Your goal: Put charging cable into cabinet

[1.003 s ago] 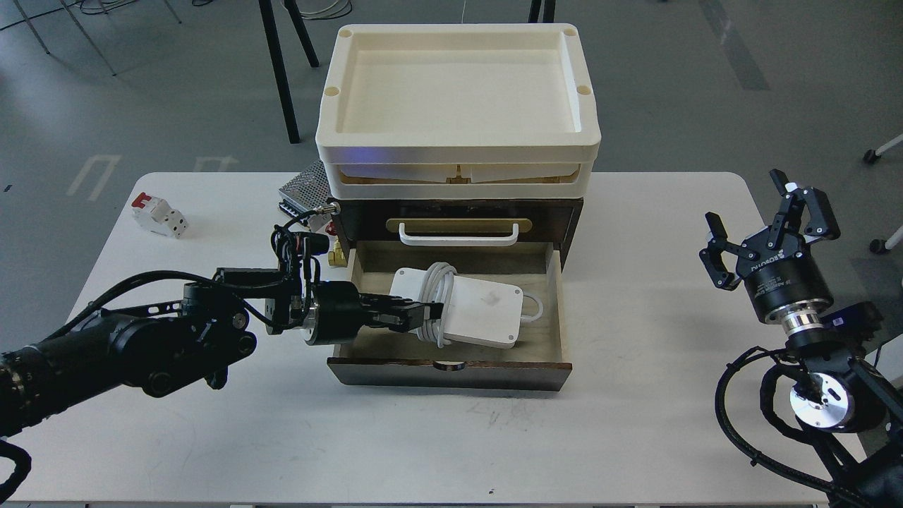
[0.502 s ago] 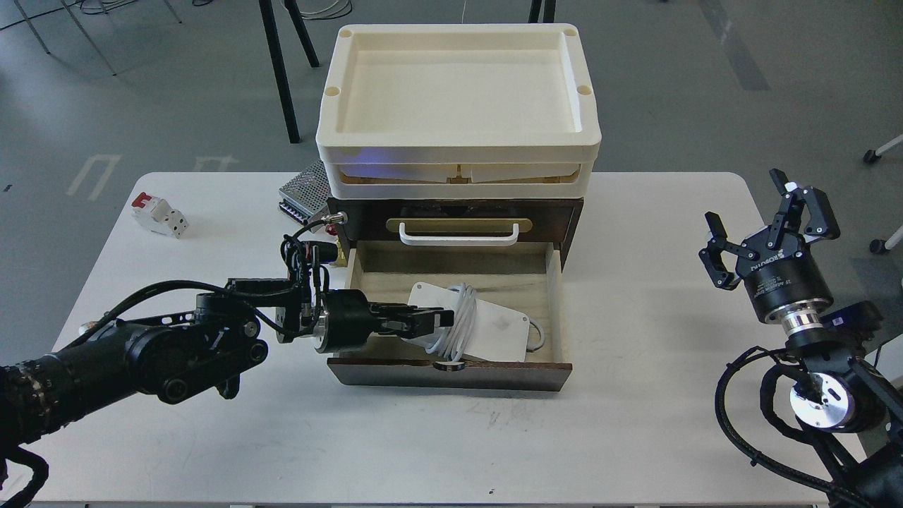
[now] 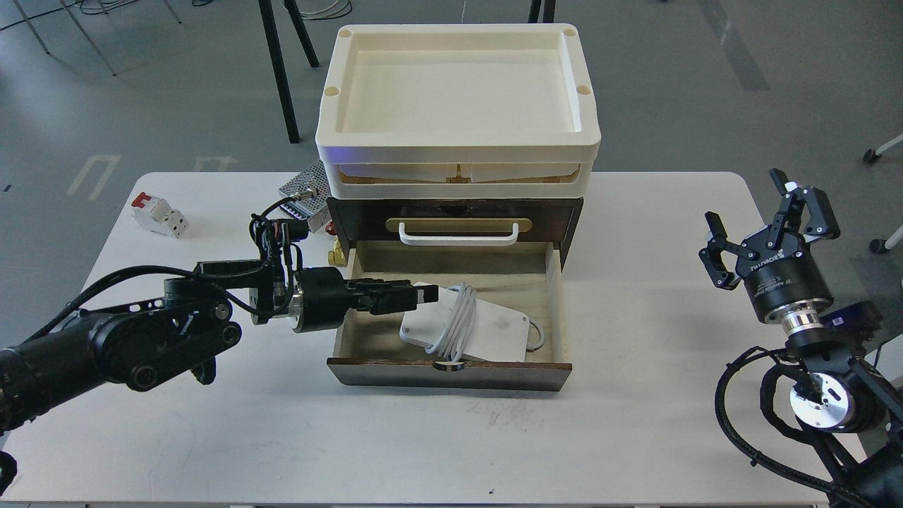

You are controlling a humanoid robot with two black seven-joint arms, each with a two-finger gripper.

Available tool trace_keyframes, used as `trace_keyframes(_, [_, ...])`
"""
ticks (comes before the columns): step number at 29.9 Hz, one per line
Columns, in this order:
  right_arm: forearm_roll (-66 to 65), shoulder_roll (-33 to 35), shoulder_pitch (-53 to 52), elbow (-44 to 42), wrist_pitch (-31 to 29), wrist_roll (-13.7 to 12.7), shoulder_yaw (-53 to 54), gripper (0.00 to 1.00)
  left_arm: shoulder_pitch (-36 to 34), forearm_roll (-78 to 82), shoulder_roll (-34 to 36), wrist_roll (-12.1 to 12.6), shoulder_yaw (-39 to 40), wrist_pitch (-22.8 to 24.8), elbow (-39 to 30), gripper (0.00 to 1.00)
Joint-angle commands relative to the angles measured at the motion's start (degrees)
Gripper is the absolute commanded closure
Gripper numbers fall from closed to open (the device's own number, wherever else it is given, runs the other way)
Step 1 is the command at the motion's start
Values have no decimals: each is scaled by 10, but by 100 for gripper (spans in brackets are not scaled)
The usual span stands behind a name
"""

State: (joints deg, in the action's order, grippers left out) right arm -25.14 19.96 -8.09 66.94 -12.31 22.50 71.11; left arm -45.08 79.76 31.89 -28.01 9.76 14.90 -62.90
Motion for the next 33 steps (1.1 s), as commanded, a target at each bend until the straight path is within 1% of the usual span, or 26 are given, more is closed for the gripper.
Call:
trace_keyframes(1, [0,0,0,0,0,0,0,0,0,-30,62,0,1,-2,-41,23])
trace_keyframes(6, [0,0,0,0,-1,0,-1,0,9,-125,170,0,18,-3,-79,23])
trace_keyframes(9, [0,0,0,0,-1,0,-1,0,28,-244,226,0,23,-3,-79,23])
trace_keyframes(12, [0,0,0,0,-1,0,-1,0,49,-356,267,0,22,-3,-78,22])
trace_keyframes(14, [0,0,0,0,-1,0,-1,0,70,-417,277,0,23,-3,-70,22])
trace_keyframes(16, [0,0,0,0,-1,0,-2,0,88,-482,278,0,23,-3,-57,22])
trace_keyframes(21, [0,0,0,0,-1,0,-1,0,97,-664,269,0,21,5,0,20])
trace_keyframes(26, [0,-1,-2,-1,0,0,-1,1,99,-755,201,0,33,7,63,18])
trace_keyframes(30, [0,-1,-2,-1,2,0,5,0,104,-780,148,0,85,8,105,17])
trace_keyframes(33, [0,-1,-2,-1,2,0,7,1,108,-810,92,0,111,25,159,16])
